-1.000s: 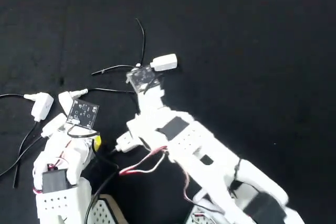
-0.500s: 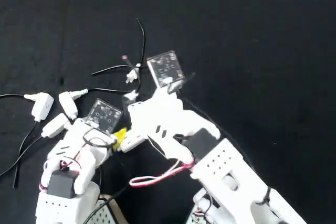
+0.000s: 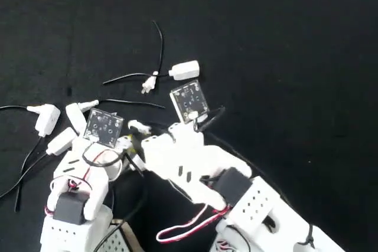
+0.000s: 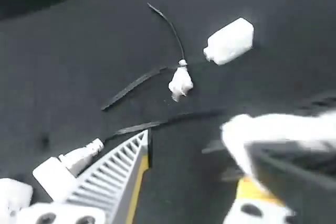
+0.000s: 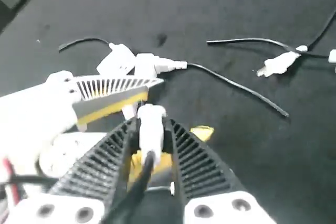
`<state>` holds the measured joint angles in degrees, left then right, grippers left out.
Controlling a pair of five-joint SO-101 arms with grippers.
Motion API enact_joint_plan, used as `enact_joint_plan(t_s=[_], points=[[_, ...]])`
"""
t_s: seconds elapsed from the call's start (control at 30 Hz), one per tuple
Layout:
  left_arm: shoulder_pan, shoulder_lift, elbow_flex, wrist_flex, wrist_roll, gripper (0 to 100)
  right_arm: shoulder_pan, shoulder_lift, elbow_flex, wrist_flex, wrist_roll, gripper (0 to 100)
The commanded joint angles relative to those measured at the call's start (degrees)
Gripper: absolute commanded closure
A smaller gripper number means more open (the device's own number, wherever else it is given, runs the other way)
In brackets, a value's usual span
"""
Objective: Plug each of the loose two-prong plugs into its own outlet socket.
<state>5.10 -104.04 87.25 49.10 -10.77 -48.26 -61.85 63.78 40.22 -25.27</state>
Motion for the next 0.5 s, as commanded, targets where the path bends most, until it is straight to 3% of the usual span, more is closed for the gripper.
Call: enact_joint_plan(t_s=[0.0, 0.17, 0.33, 0.47], points=[[-3.6, -0.4, 0.9, -5.0, 1.1, 73, -1.3, 0.2, -3.4, 5.1, 0.0, 98.7], [-4.1, -0.4, 1.4, -2.4, 0.2, 73, 0.6, 4.2, -6.5, 7.9, 0.1, 98.7], [-4.4, -0.4, -0.2, 8.1, -11.0, 74, 6.6, 14.6, -13.1, 13.6, 6.1, 98.7], [-10.9, -0.4, 0.0, 15.3, -17.7, 74, 6.5, 21.5, -17.2, 19.8, 11.3, 98.7]])
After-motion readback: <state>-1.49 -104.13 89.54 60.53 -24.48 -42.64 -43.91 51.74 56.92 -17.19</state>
